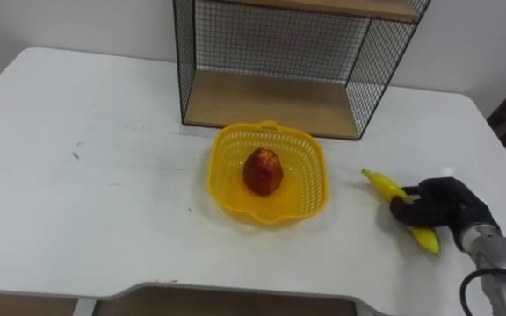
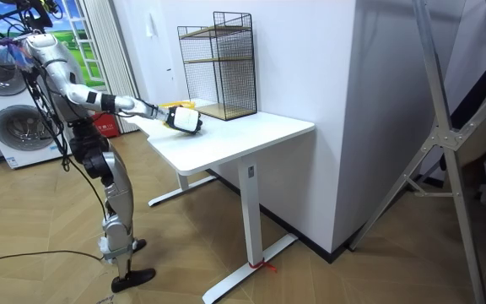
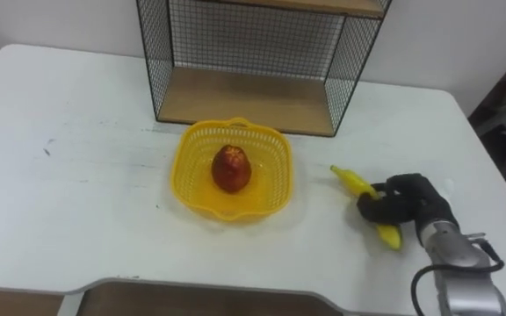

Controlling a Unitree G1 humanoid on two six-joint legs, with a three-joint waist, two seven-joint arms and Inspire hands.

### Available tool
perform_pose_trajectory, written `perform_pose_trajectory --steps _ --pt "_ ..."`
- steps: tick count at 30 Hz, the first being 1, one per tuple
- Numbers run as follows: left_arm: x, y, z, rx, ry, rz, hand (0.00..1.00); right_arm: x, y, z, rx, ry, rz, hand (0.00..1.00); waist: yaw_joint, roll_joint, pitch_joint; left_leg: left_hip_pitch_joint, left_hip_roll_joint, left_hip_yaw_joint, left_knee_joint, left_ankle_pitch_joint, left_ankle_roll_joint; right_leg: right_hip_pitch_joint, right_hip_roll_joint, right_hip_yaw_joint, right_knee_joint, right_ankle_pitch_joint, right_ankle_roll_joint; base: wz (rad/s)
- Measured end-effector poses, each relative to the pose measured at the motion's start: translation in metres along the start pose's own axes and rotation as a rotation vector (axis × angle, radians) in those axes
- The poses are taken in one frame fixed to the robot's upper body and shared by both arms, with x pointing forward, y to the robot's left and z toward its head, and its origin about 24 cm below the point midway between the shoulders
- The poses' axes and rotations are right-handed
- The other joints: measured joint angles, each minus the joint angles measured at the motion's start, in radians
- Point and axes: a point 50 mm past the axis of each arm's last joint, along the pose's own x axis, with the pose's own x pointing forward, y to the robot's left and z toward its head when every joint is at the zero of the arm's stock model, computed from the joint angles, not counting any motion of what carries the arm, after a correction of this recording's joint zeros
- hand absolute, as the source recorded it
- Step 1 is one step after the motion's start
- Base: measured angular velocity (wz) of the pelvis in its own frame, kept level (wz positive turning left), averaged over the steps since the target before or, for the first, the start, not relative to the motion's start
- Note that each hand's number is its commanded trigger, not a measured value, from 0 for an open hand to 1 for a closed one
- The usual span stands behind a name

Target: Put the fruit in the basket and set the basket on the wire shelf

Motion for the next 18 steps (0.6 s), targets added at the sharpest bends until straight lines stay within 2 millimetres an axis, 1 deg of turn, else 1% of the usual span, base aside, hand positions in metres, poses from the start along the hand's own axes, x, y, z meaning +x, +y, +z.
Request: perform_pose_trajectory --steps 1,3,4,9,14,17,18 --pt "0.000 -0.001 -0.003 0.000 0.006 -0.002 0.00 0.001 0.007 0.002 0.039 -0.017 0.040 1.00 -0.003 0.006 0.0018 0.000 0.000 0.000 0.001 0.000 0.000 0.001 0.000 0.000 0.000 0.000 0.000 0.00" --pt "-0.001 -0.001 -0.005 0.001 0.005 -0.002 0.00 0.001 0.016 0.003 0.104 -0.031 0.091 1.00 -0.010 0.011 0.0022 0.000 0.000 -0.002 0.002 0.000 0.000 0.002 -0.001 -0.001 0.000 0.000 0.000 0.03" --pt "-0.001 -0.002 -0.006 0.001 0.007 -0.002 0.00 0.002 0.022 0.003 0.145 -0.039 0.115 1.00 -0.010 0.015 0.0043 -0.001 0.000 -0.002 0.002 0.000 0.000 0.003 -0.001 -0.003 0.000 0.000 0.000 0.00" --pt "-0.002 -0.009 -0.015 -0.003 0.036 -0.018 0.00 0.002 0.033 0.003 0.286 -0.056 0.161 1.00 -0.012 0.019 0.0064 -0.002 -0.002 -0.004 0.002 0.000 0.000 0.002 -0.001 -0.003 -0.002 0.000 0.000 0.00" --pt "-0.003 -0.018 -0.016 -0.010 0.039 -0.038 0.00 0.002 0.039 0.004 0.394 -0.069 0.186 1.00 -0.013 0.023 0.0049 -0.004 -0.002 0.000 0.001 0.000 0.000 -0.001 -0.001 0.000 -0.002 0.000 0.001 0.00" --pt "-0.003 -0.024 -0.014 -0.015 0.036 -0.051 0.00 0.002 0.043 0.010 0.437 -0.097 0.208 1.00 -0.012 0.024 0.0041 -0.004 -0.002 0.003 0.000 0.000 0.000 -0.002 -0.001 0.003 -0.002 0.000 0.001 0.00" --pt "-0.003 -0.026 -0.014 -0.017 0.034 -0.055 0.00 0.002 0.045 0.014 0.454 -0.112 0.222 1.00 -0.012 0.024 0.0028 -0.003 -0.002 0.003 0.000 0.000 0.000 -0.002 -0.001 0.003 -0.002 0.000 0.001 0.00"
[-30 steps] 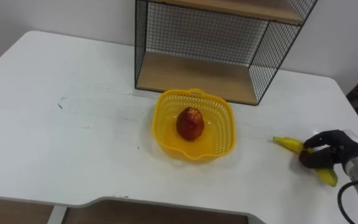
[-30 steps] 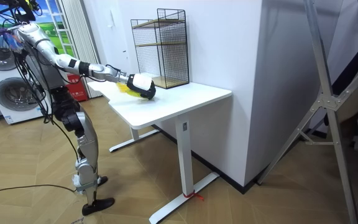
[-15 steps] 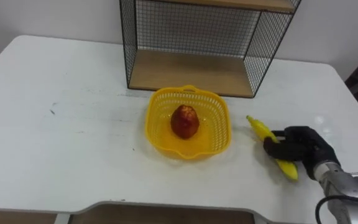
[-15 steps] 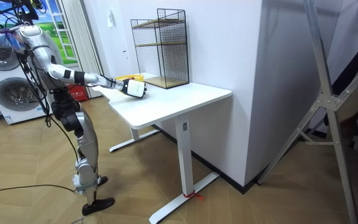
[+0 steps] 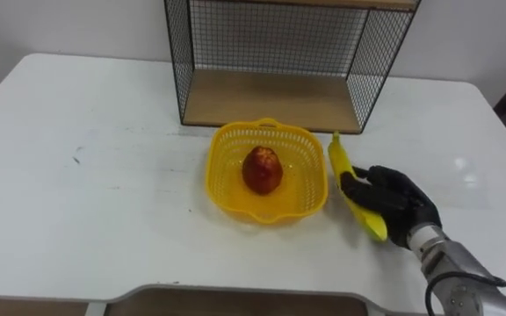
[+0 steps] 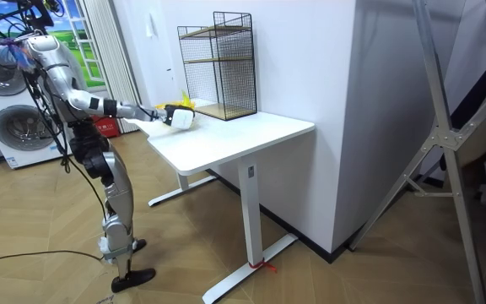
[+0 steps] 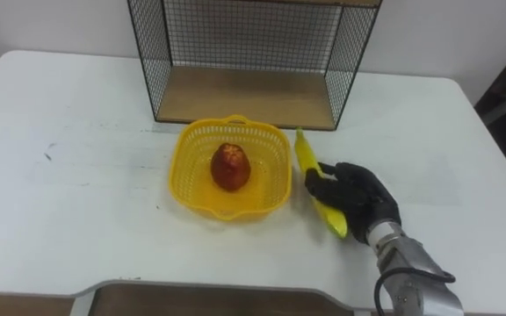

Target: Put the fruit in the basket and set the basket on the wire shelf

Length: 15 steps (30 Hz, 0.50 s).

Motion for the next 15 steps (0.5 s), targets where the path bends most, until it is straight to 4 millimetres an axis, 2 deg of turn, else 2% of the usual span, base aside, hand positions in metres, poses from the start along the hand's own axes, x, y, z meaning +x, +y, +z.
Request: perform_pose_trajectory --steps 10,15 --pt "-0.001 -0.008 -0.009 -0.007 0.017 -0.012 0.00 0.002 0.011 0.014 0.070 -0.079 0.030 1.00 0.000 0.012 -0.0089 0.001 0.000 0.005 0.000 0.000 0.000 -0.001 0.000 0.001 0.000 0.000 0.000 0.00" --pt "-0.002 -0.008 -0.015 -0.007 0.032 0.005 0.00 0.002 0.014 0.019 0.071 -0.097 0.034 1.00 -0.002 0.011 -0.0090 0.002 0.000 0.004 0.000 0.000 0.000 0.001 0.000 0.000 -0.001 0.000 0.000 0.00"
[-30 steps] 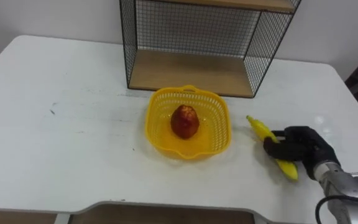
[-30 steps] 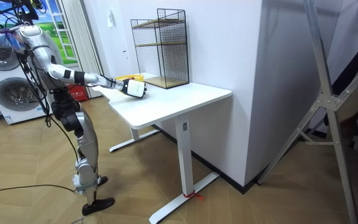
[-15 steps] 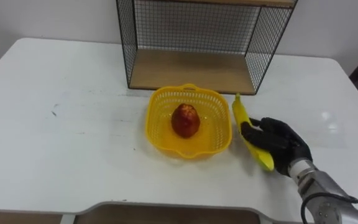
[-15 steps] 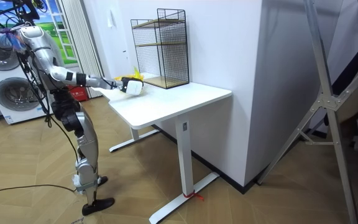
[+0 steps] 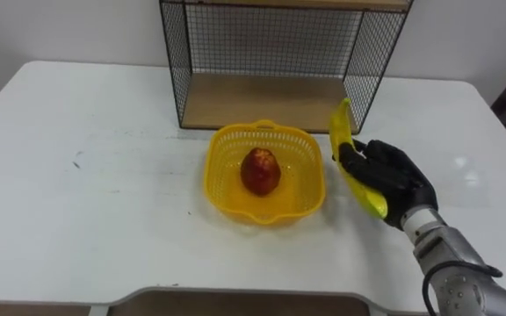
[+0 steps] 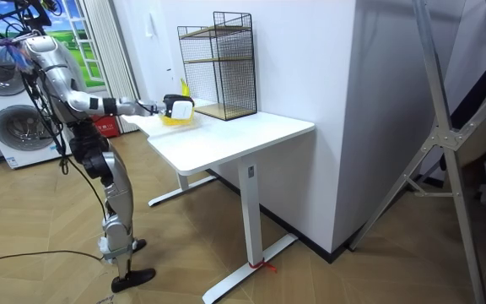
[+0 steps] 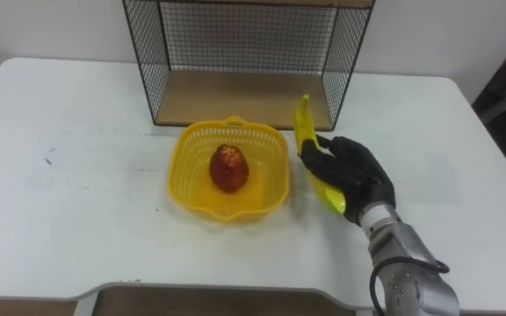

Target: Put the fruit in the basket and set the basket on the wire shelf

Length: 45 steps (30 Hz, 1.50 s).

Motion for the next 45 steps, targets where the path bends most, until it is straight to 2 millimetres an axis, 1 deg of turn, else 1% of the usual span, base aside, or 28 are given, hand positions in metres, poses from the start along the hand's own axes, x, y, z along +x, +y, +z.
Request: perform_pose_trajectory --steps 5,8,10,15,17,19,20,22,25,29,30,31,32,34,39,43,45 --pt "0.000 0.002 0.001 0.000 -0.003 0.021 0.00 0.001 0.003 0.005 -0.028 -0.017 0.007 1.00 -0.001 -0.007 0.0017 -0.005 -0.001 -0.007 0.000 0.000 0.000 -0.004 -0.001 -0.005 0.001 0.000 0.000 0.02" --pt "0.001 0.003 0.004 0.001 -0.009 0.024 0.00 0.001 0.007 0.009 -0.117 -0.026 0.018 1.00 0.004 -0.017 0.0042 -0.017 -0.001 -0.005 0.003 0.000 0.000 -0.015 -0.001 -0.005 0.002 0.000 0.000 0.00" --pt "0.001 0.004 0.007 0.001 -0.015 0.023 0.00 0.001 0.011 0.014 -0.193 -0.040 0.027 1.00 0.006 -0.022 0.0080 -0.022 -0.001 -0.009 0.015 0.000 0.000 -0.019 -0.001 -0.005 0.004 0.000 0.000 0.00" --pt "0.001 0.005 0.014 0.001 -0.036 0.017 0.00 0.001 0.029 0.036 -0.345 -0.130 0.077 1.00 0.005 -0.023 0.0087 -0.027 0.000 -0.007 0.012 0.000 0.000 -0.021 0.000 -0.006 0.003 0.000 0.000 0.00" --pt "0.001 0.006 0.017 0.002 -0.049 0.021 0.00 0.002 0.034 0.040 -0.405 -0.139 0.093 1.00 0.010 -0.025 0.0091 -0.026 0.001 -0.007 0.005 0.000 0.000 -0.021 0.000 -0.005 0.003 0.000 0.000 0.00" --pt "0.001 0.007 0.019 0.002 -0.056 0.024 0.00 0.005 0.038 0.045 -0.543 -0.134 0.111 1.00 0.011 -0.027 0.0107 -0.026 0.000 -0.007 0.006 0.000 0.000 -0.021 0.000 -0.005 0.004 0.000 0.000 0.00" --pt "0.001 0.008 0.020 0.002 -0.059 0.025 0.00 0.006 0.039 0.047 -0.562 -0.137 0.112 1.00 0.012 -0.029 0.0114 -0.026 0.000 -0.007 0.006 0.000 0.000 -0.021 0.000 -0.005 0.004 0.000 0.000 0.00" --pt "0.001 0.010 0.022 0.004 -0.068 0.029 0.00 0.010 0.043 0.053 -0.616 -0.155 0.111 1.00 0.020 -0.034 0.0147 -0.026 0.000 -0.007 0.008 0.000 0.000 -0.021 0.000 -0.004 0.003 0.000 0.000 0.00" --pt "0.002 0.011 0.027 0.004 -0.081 0.031 0.00 0.012 0.046 0.058 -0.693 -0.168 0.107 1.00 0.035 -0.038 0.0149 -0.027 0.000 -0.009 0.005 0.000 0.000 -0.026 0.000 -0.005 0.003 0.000 0.000 0.00" --pt "0.002 0.012 0.031 0.006 -0.090 0.027 0.00 0.013 0.049 0.062 -0.742 -0.178 0.109 1.00 0.053 -0.038 0.0149 -0.027 0.000 -0.009 0.001 0.000 0.000 -0.030 0.000 -0.006 0.003 0.000 0.000 0.00" --pt "0.002 0.011 0.034 0.020 -0.098 0.025 0.00 0.014 0.051 0.063 -0.757 -0.182 0.112 0.77 0.058 -0.038 0.0147 -0.028 0.000 -0.009 0.003 0.001 0.000 -0.035 0.000 -0.006 0.003 0.000 0.000 0.00" --pt "0.002 0.011 0.036 0.029 -0.103 0.022 0.00 0.016 0.055 0.064 -0.765 -0.188 0.123 0.62 0.060 -0.037 0.0148 -0.030 0.000 -0.011 0.004 0.002 0.000 -0.036 0.000 -0.007 0.003 0.000 0.000 0.00" --pt "0.002 0.011 0.036 0.033 -0.104 0.022 0.00 0.017 0.057 0.064 -0.769 -0.190 0.131 0.00 0.059 -0.037 0.0149 -0.032 0.000 -0.012 0.004 0.002 0.000 -0.037 0.000 -0.008 0.002 0.000 0.000 0.04" --pt "0.002 0.011 0.039 0.042 -0.110 0.021 0.00 0.019 0.061 0.064 -0.777 -0.193 0.149 0.00 0.060 -0.038 0.0147 -0.034 -0.001 -0.016 0.005 0.002 0.000 -0.037 0.000 -0.012 0.002 0.000 0.000 0.05" --pt "0.002 0.011 0.037 0.070 -0.102 0.021 0.00 0.022 0.071 0.064 -0.821 -0.197 0.178 0.00 0.060 -0.041 0.0149 -0.034 -0.001 -0.017 0.005 0.002 0.000 -0.037 0.000 -0.013 0.001 0.000 0.000 0.01" --pt "0.002 0.014 0.037 0.082 -0.098 0.027 0.00 0.022 0.073 0.061 -0.833 -0.189 0.187 0.00 0.060 -0.050 0.0202 -0.035 -0.001 -0.021 0.005 0.002 0.000 -0.036 0.000 -0.013 0.001 0.000 0.000 0.00" --pt "0.002 0.014 0.037 0.085 -0.097 0.028 0.00 0.022 0.074 0.060 -0.840 -0.186 0.192 0.00 0.060 -0.052 0.0201 -0.035 -0.001 -0.021 0.004 0.001 0.000 -0.037 0.000 -0.014 0.001 0.000 0.000 0.00"
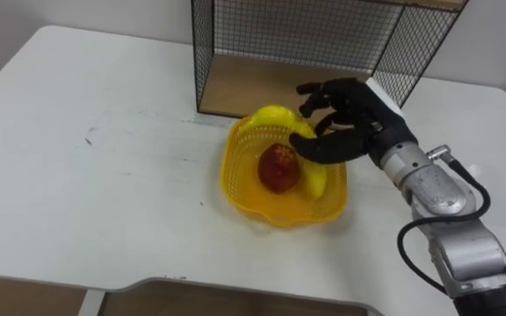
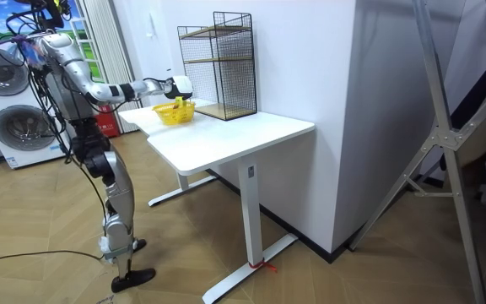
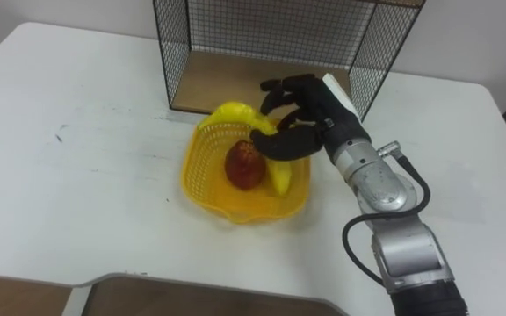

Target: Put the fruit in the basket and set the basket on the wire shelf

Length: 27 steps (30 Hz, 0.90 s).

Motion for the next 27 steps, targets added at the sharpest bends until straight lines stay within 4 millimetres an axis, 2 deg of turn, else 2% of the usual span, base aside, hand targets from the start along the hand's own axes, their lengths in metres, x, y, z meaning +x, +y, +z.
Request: perform_pose_trajectory --steps 20,23,27 --pt "0.000 0.000 0.001 -0.016 0.012 -0.002 0.00 0.001 0.003 -0.002 -0.015 0.025 0.001 0.00 0.000 0.000 -0.0016 0.000 0.000 0.006 0.005 0.000 0.000 0.002 0.000 0.005 0.000 0.000 0.000 0.00" --pt "0.000 0.000 -0.001 -0.038 0.019 -0.004 0.00 0.000 0.002 -0.002 -0.008 0.025 -0.011 0.00 -0.002 0.004 0.0005 0.001 0.000 0.006 0.006 0.000 0.000 0.005 0.000 0.005 0.000 0.000 0.000 0.00" --pt "-0.001 -0.001 -0.010 -0.089 0.032 -0.004 0.00 -0.001 -0.004 -0.003 0.075 0.012 -0.055 0.00 -0.013 0.020 -0.0061 0.004 0.000 0.006 0.007 0.000 0.000 0.013 -0.001 0.004 0.000 0.000 0.000 0.01"
